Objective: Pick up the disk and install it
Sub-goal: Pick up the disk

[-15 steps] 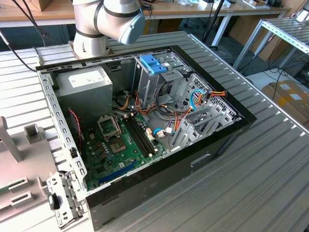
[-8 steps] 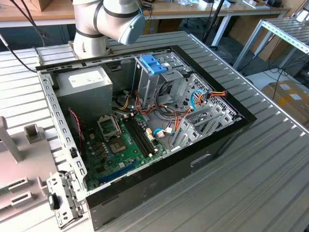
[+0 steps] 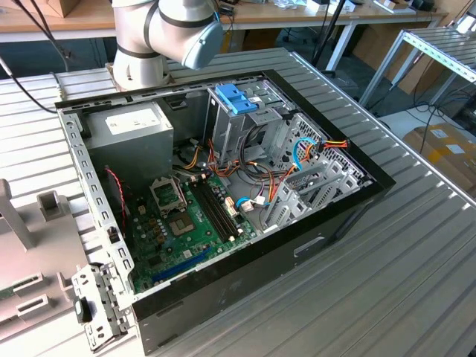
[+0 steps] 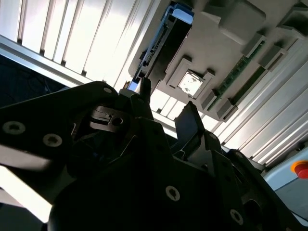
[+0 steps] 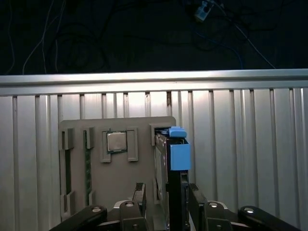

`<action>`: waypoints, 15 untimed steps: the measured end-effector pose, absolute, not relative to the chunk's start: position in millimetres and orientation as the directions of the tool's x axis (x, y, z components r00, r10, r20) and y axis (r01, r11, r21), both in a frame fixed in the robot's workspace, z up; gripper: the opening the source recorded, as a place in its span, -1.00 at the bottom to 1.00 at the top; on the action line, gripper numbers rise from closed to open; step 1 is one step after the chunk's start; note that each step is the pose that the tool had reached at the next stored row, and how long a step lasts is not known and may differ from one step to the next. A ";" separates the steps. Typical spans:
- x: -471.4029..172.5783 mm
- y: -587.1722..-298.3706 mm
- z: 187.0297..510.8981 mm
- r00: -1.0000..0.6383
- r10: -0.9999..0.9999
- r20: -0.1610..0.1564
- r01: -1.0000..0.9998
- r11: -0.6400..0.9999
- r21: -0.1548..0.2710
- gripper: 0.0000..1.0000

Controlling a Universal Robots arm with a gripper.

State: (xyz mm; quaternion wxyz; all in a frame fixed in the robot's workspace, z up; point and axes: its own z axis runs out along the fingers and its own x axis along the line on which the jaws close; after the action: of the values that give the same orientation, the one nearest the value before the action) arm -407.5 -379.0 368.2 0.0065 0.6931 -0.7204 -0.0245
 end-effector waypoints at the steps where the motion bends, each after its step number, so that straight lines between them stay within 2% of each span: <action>1: -408.4 -379.0 366.3 -0.039 -0.999 -0.024 -0.998 0.038 0.044 -0.04; 15: -418.8 -376.9 350.4 -0.039 -0.999 -0.025 -0.998 0.038 0.044 -0.04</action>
State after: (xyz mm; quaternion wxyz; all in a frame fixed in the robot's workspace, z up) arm -418.8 -376.9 350.4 0.0065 0.6932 -0.7203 -0.0245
